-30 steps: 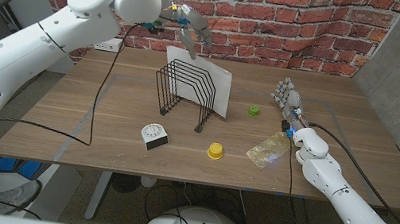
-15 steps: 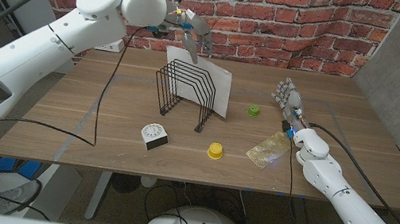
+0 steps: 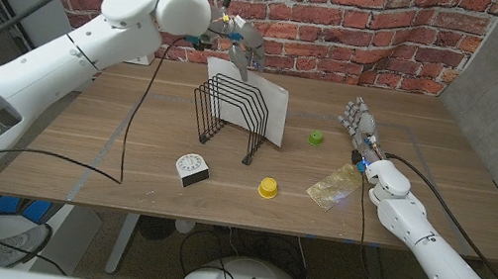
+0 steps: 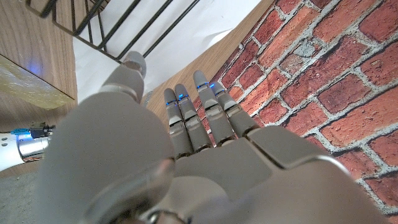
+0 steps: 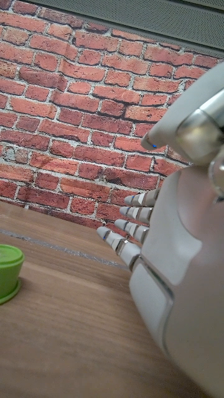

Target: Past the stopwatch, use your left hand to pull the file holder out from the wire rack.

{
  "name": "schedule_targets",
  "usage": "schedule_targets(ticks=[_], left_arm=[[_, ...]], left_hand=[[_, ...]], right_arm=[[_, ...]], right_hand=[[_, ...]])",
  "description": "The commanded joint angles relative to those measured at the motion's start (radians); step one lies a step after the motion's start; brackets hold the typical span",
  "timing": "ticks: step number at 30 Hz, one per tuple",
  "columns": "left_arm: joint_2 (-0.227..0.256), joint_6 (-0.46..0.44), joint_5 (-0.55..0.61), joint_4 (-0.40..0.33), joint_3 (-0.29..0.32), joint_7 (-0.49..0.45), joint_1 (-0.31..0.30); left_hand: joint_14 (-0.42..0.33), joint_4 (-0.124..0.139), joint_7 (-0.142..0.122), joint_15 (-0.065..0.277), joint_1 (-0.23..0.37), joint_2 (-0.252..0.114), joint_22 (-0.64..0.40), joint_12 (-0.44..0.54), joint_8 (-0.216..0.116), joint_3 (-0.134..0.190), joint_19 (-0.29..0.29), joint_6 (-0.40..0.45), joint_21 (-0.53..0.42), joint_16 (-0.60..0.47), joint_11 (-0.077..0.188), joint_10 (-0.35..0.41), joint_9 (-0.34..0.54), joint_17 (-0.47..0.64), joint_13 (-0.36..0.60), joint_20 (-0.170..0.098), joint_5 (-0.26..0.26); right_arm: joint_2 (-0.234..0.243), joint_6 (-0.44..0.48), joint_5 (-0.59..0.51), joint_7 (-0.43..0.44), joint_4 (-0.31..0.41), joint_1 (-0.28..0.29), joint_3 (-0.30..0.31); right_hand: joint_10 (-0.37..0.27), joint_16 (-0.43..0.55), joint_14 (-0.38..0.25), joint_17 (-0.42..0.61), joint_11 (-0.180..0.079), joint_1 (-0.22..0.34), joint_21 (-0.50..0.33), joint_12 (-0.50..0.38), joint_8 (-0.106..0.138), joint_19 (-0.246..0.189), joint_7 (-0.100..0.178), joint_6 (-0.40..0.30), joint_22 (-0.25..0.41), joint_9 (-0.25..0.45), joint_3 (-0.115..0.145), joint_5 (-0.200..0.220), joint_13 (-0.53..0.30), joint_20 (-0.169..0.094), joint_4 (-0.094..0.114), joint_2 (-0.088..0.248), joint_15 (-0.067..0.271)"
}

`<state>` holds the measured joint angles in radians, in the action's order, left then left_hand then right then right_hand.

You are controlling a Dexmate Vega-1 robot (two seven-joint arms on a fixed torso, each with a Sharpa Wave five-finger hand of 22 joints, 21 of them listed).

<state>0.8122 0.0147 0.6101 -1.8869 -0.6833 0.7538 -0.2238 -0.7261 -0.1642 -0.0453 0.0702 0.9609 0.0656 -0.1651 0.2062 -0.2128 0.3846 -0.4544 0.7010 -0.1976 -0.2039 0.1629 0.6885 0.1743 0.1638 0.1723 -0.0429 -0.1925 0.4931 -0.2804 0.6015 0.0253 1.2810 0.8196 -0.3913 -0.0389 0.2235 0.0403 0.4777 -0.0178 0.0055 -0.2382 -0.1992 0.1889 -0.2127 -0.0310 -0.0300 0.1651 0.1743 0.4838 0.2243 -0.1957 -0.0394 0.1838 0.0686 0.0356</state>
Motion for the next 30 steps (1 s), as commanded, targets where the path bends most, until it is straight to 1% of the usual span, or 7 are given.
schedule_targets(ticks=[1,7,9,10,14,21,30], left_arm=[[-0.009,-0.005,-0.007,0.021,-0.009,-0.009,-0.007],[-0.015,-0.007,-0.004,0.033,-0.016,-0.017,-0.006],[-0.015,-0.005,0.007,0.034,-0.018,-0.037,-0.011],[-0.017,-0.021,0.016,0.028,-0.017,-0.04,-0.015],[-0.018,-0.015,0.027,0.031,-0.016,-0.069,-0.022],[-0.021,-0.008,0.024,0.039,-0.017,-0.08,-0.023],[-0.024,-0.004,0.017,0.051,-0.017,-0.093,-0.026]], left_hand=[[-0.015,-0.001,0.001,0.145,0.014,-0.009,-0.005,0.006,0.0,0.004,-0.009,0.014,-0.001,0.007,0.003,0.022,0.004,0.001,0.002,-0.171,-0.005],[-0.03,-0.001,0.001,0.147,0.02,-0.016,-0.004,0.008,0.0,0.01,-0.012,0.036,0.002,0.011,0.005,0.048,0.004,0.001,0.002,-0.171,-0.006],[-0.034,-0.002,0.002,0.15,0.024,-0.02,-0.004,0.007,0.001,0.013,-0.013,0.039,0.002,0.012,0.009,0.049,0.004,0.002,0.002,-0.171,-0.007],[-0.036,-0.002,-0.001,0.148,0.024,-0.02,-0.004,0.007,0.001,0.014,-0.014,0.044,0.003,0.013,0.01,0.053,0.004,0.001,0.002,-0.171,-0.006],[-0.067,-0.003,-0.008,0.152,0.033,-0.034,-0.005,0.012,0.002,0.024,-0.024,0.079,0.003,0.013,0.022,0.097,0.003,0.003,0.003,-0.17,-0.005],[-0.102,-0.003,-0.015,0.153,0.045,-0.05,-0.005,0.013,0.001,0.038,-0.044,0.125,-0.001,0.014,0.033,0.137,0.002,0.004,0.003,-0.168,-0.004],[-0.185,-0.006,-0.016,0.16,0.063,-0.082,-0.007,0.015,0.002,0.058,-0.079,0.2,-0.004,0.006,0.028,0.21,0.002,0.005,0.004,-0.168,-0.002]], right_arm=[[0.006,0.005,0.003,-0.002,-0.001,-0.002,0.004],[0.011,0.01,0.005,-0.002,0.004,0.001,0.007],[0.012,0.01,0.005,-0.002,0.005,0.001,0.007],[0.013,0.011,0.005,-0.002,0.005,0.002,0.007],[0.013,0.01,0.008,-0.005,0.002,0.0,0.008],[0.011,0.009,0.008,-0.01,-0.006,-0.005,0.007],[0.01,0.013,0.007,-0.013,-0.015,-0.013,0.005]], right_hand=[[-0.008,0.009,-0.003,0.002,0.0,-0.002,0.004,-0.001,0.001,-0.007,-0.001,-0.006,0.005,0.005,0.01,-0.006,-0.002,-0.028,0.002,0.12,0.013],[-0.009,0.008,-0.002,0.002,0.0,-0.001,0.006,-0.002,0.001,-0.008,0.0,-0.007,0.005,0.005,0.01,-0.007,-0.002,-0.028,0.002,0.121,0.012],[-0.008,0.009,-0.003,0.002,0.0,-0.001,0.007,-0.001,0.001,-0.009,0.0,-0.007,0.005,0.005,0.011,-0.007,-0.002,-0.028,0.002,0.121,0.011],[-0.008,0.009,-0.003,0.002,-0.002,-0.001,0.007,-0.001,0.001,-0.009,0.0,-0.008,0.005,0.005,0.011,-0.007,-0.002,-0.028,0.002,0.121,0.011],[-0.009,0.009,-0.003,0.002,-0.001,-0.001,0.009,-0.002,0.001,-0.01,0.001,-0.007,0.005,0.005,0.012,-0.008,-0.002,-0.028,0.002,0.121,0.011],[-0.009,0.009,-0.003,0.002,-0.001,-0.001,0.011,-0.001,0.001,-0.011,0.0,-0.008,0.005,0.005,0.012,-0.009,-0.002,-0.027,0.001,0.121,0.01],[-0.008,0.009,-0.002,0.002,-0.001,-0.001,0.015,-0.001,0.001,-0.011,0.001,-0.008,0.005,0.005,0.013,-0.01,-0.002,-0.025,0.001,0.12,0.01]])
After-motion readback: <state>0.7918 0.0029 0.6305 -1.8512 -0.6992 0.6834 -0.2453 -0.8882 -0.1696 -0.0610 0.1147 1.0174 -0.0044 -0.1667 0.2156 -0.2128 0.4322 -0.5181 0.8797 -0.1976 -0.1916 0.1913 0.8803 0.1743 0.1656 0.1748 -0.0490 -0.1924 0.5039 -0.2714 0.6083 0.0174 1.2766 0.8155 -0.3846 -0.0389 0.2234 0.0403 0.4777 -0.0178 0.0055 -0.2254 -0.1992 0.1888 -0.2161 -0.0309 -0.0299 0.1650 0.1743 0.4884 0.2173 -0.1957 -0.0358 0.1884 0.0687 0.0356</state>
